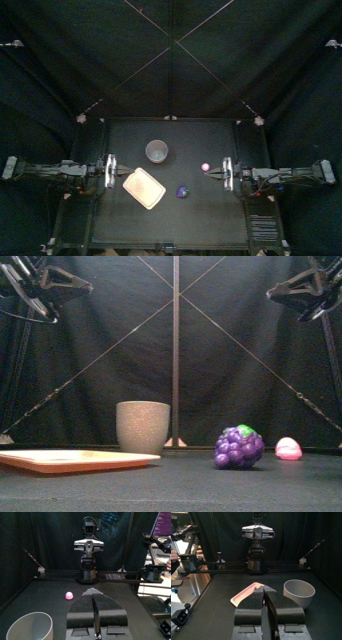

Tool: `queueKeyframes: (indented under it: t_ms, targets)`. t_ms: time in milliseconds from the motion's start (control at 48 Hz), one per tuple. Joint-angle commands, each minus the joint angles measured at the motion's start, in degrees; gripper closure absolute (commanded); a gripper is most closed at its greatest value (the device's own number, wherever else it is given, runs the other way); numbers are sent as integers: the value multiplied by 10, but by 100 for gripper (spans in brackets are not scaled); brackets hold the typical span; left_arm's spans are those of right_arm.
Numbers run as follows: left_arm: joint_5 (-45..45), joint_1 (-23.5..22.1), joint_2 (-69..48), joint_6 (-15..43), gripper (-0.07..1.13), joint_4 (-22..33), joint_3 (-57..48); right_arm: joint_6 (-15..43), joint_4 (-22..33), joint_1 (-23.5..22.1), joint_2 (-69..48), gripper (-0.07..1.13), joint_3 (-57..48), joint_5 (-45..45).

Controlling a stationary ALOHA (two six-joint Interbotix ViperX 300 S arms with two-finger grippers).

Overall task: Pick the pink ball then place it on the pink plate
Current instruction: Pick the pink ball

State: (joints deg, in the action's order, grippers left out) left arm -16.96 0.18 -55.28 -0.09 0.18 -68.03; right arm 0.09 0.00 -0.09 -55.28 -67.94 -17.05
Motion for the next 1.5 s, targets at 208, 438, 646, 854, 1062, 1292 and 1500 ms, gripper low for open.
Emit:
queueKeyframes:
  t_ms: [208,438,646,854,1062,1292,1500]
  targets:
    - [-8,2,3,-1,101,1,14,5,-17,-106,66,95,-3,3]
    - [-8,3,4,0,101,20,8,4,-49,-179,123,63,-17,71]
    - [-8,3,3,2,101,22,8,6,-68,-203,164,13,-18,124]
    - [-10,9,3,3,101,21,6,4,-60,-232,207,6,-18,197]
    - [-18,17,4,3,101,21,-1,5,-58,-247,254,6,-16,235]
    - [-19,19,4,3,101,22,-6,4,-54,-250,309,6,0,234]
    - [-19,19,4,3,101,20,-6,4,-35,-252,355,6,21,234]
